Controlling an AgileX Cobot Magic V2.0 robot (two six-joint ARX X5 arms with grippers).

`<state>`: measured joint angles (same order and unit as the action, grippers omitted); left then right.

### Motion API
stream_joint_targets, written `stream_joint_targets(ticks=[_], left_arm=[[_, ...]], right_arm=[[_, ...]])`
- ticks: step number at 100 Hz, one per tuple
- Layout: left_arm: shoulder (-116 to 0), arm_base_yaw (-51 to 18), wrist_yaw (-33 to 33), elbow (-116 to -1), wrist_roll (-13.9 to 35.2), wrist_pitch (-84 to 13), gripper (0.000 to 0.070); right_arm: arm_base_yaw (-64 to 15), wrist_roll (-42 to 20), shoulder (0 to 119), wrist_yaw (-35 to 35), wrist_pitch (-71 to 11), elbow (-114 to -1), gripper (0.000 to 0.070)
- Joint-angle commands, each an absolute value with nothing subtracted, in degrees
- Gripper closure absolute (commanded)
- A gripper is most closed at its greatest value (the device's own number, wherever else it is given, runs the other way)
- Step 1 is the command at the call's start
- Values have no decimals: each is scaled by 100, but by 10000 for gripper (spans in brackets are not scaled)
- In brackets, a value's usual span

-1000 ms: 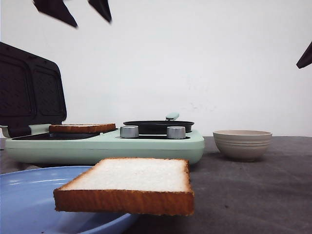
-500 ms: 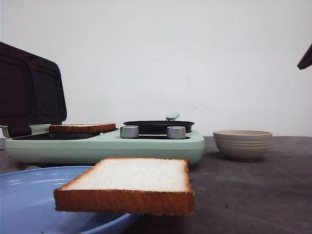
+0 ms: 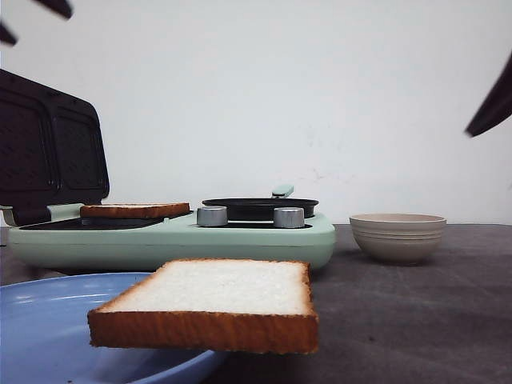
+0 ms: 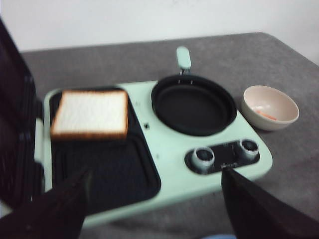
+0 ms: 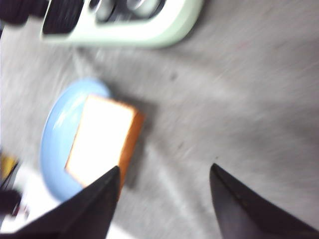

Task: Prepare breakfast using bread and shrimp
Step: 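Move the right gripper down and grasp the remaining bread slice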

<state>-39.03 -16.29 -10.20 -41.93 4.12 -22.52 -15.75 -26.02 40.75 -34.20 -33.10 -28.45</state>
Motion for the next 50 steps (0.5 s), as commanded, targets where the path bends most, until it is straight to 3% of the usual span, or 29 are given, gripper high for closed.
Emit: stream_joint_targets(ticks=[1, 14, 24, 50], left_arm=[[-3618, -1645, -906, -4053, 569, -2165, 265], [-3002, -1645, -589, -3846, 565, -2300, 243], [-2663, -1645, -370, -3846, 541, -2530, 182], [-2274, -1645, -141, -3846, 460, -3164, 182]], right_arm=[[-1791, -2799, 4261, -3518, -3133, -2703, 266], [-2121, -2810, 4609, -3616, -2707, -2456, 253], [-2298, -3002, 4910, -3953, -2193, -2261, 253], [-2788, -3253, 5894, -4510, -1192, -2137, 253]])
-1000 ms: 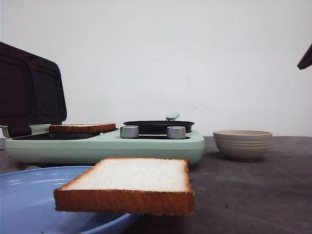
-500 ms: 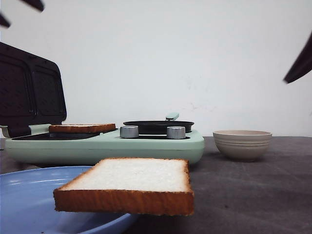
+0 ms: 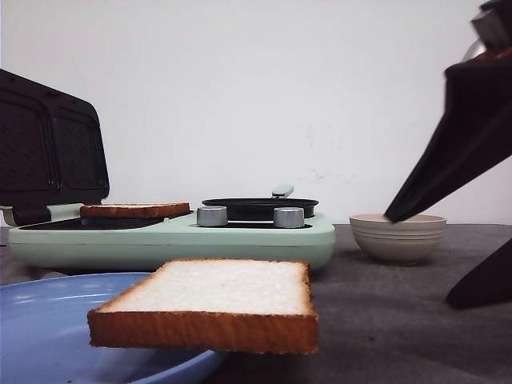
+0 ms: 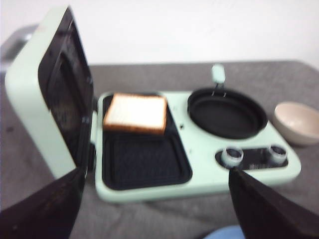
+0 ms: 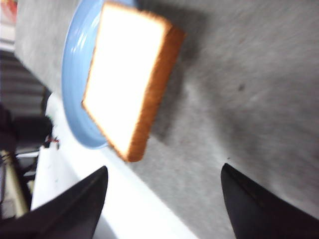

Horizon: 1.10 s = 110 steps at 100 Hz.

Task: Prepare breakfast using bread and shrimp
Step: 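Move the right gripper down and grasp the remaining bread slice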

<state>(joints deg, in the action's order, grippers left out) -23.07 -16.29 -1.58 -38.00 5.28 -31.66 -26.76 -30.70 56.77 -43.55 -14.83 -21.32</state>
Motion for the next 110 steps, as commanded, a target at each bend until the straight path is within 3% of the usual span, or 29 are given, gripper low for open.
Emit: stream_joint_targets(ticks=[1, 25, 95, 101, 110], left_arm=[[-2270, -1645, -141, -3846, 456, -3177, 183], [-2235, -1645, -141, -3846, 454, -3188, 183], [-2237, -1647, -143, -3846, 456, -3192, 182], [-2235, -1645, -145, -3846, 456, -3197, 183], [-2237, -1647, -145, -3846, 456, -3201, 183]], right_arm=[[-2805, -3273, 5935, -4534, -1142, -2137, 253], [-3114, -3592, 6860, -4963, -154, -2137, 253], [-4084, -4281, 7935, -4727, 1452, -2139, 256], [-4119, -4318, 7942, -4648, 1544, -2139, 282], [-4150, -4357, 7942, -4646, 1691, -2139, 410]])
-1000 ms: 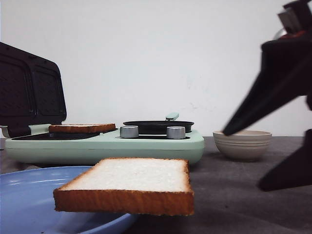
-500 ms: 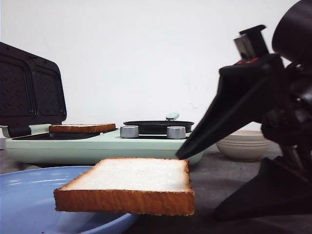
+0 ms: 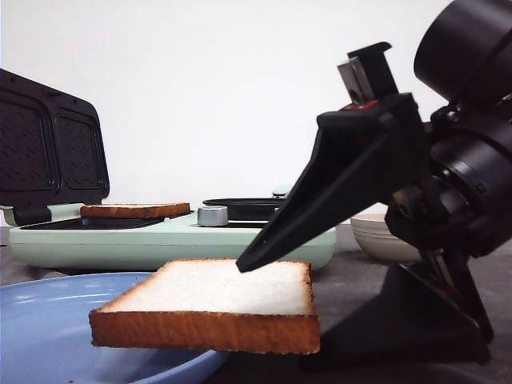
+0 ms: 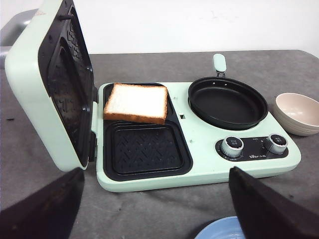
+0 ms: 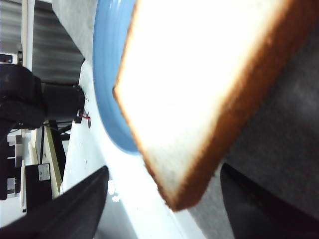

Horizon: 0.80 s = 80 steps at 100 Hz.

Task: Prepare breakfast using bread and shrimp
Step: 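Move the right gripper down and grasp the remaining bread slice, then lift the bread with the right gripper over to the sandwich maker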

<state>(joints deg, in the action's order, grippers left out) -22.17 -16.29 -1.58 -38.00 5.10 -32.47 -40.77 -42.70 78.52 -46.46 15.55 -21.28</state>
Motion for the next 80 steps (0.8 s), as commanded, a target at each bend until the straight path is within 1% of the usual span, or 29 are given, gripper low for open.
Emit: stream_joint_targets(ticks=[1, 6, 16, 25, 42, 52, 60, 70, 80], left_arm=[[-2237, -1647, -143, -3846, 456, -3201, 183], [-2237, -1647, -145, -3846, 456, -3201, 182], [-2235, -1647, -143, -3846, 456, -3216, 183], [-2237, -1647, -143, -3846, 456, -3214, 183], [-2235, -1647, -143, -3846, 458, -3216, 183], [-2235, -1647, -143, -3846, 458, -3218, 183], [-2235, -1645, -143, -3846, 458, -3218, 183], [-2235, -1647, -143, -3846, 458, -3216, 183], [-2235, -1647, -143, -3846, 458, -3216, 183]], right_arm=[[-4152, -4359, 7942, -4648, 1702, -2139, 427], [-4152, -4379, 7942, -4648, 1726, -2139, 505], [-4154, -4383, 7942, -4646, 1712, -2139, 593], [-4154, -4381, 7942, -4644, 1712, -2139, 700], [-4154, -4383, 7931, -4641, 1809, -2139, 700], [-4156, -4491, 7920, -4670, 2285, -2139, 700], [-4156, -4748, 7883, -4668, 2751, -2145, 700], [-4154, -5223, 7883, -4659, 3310, -2161, 700], [-4154, -5419, 7883, -4650, 3387, -2327, 700]])
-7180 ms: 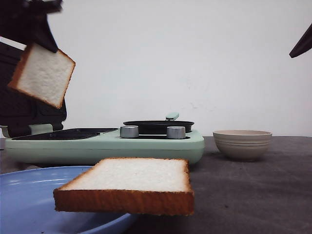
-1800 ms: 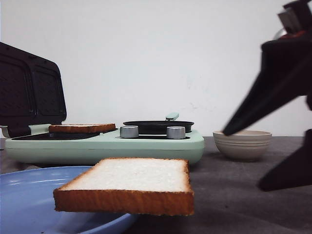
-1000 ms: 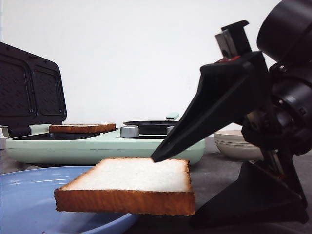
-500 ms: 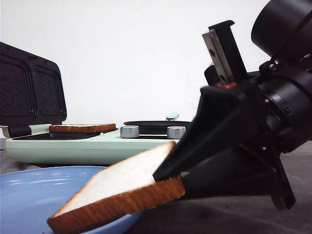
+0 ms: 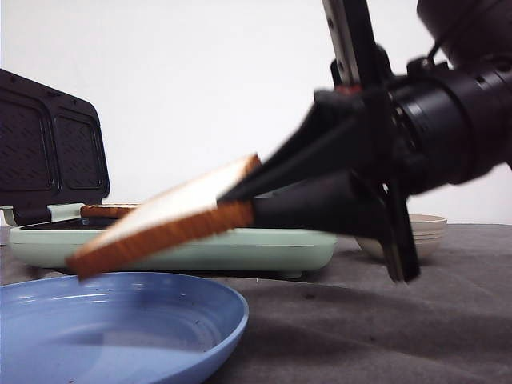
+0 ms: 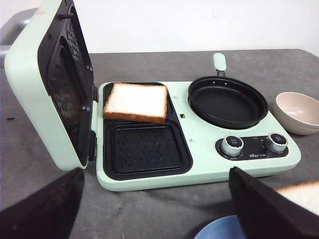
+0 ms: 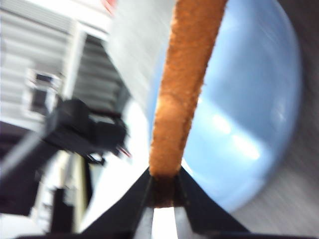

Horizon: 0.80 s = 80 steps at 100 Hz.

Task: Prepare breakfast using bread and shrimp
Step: 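Lift the bread with the right gripper over to the sandwich maker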

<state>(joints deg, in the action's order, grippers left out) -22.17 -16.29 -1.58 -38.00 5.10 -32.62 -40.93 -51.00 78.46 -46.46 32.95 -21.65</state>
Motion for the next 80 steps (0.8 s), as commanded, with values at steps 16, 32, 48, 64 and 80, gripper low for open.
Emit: stream_joint_targets(ticks=[16, 32, 48, 64, 80], left_arm=[[-2235, -1645, -143, -3846, 458, -3212, 183], [-2235, -1645, -143, -3846, 458, -3212, 183], [-2235, -1645, -143, -3846, 458, -3208, 183], [-2235, -1647, -143, -3846, 458, -3210, 183], [-2235, -1645, -143, -3846, 458, -3210, 183]], right_arm=[[-4154, -5507, 7885, -4624, 3345, -2832, 700], [-4141, -5323, 7907, -4453, 2443, -3745, 700], [-4136, -4722, 8213, -4438, 1264, -4950, 700], [-4099, -4431, 8851, -4359, 521, -6084, 700], [-4101, -4342, 9601, -4364, 233, -6958, 700]])
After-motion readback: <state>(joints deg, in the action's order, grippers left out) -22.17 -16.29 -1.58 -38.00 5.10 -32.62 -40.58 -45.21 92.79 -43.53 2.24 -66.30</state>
